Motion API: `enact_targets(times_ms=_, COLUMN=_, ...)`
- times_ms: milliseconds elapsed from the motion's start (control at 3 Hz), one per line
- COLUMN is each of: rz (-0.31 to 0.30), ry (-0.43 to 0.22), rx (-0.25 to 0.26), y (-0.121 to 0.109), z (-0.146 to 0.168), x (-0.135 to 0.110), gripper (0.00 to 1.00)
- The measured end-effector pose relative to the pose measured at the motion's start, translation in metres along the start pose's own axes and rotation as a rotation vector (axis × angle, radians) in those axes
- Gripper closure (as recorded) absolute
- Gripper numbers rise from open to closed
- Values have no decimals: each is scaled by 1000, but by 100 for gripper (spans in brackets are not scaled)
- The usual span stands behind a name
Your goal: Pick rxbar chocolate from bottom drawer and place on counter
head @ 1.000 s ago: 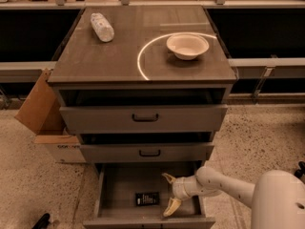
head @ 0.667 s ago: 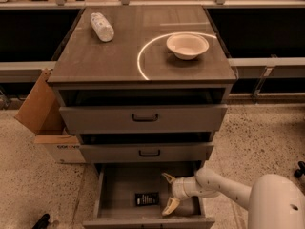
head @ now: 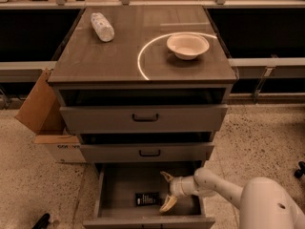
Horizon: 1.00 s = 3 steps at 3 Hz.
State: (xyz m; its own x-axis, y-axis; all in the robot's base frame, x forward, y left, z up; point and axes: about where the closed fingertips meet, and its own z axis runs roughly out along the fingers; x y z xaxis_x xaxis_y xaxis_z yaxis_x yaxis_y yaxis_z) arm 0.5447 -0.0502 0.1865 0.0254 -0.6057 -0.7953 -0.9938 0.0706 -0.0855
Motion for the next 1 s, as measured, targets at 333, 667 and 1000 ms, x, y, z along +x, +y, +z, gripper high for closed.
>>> enact_targets(times_ms=333, rz=-18, ry=-10, rx=-14, y=-3, z=16, x=2, gripper=0)
enact_targets(times_ms=667, rz=-53, ry=-13, rx=-30, y=-1, z=34, x=1, gripper=0)
enact_targets(times_ms=1000, rz=-84, ry=-5, rx=-49, y=1, z=51, x=0, gripper=0)
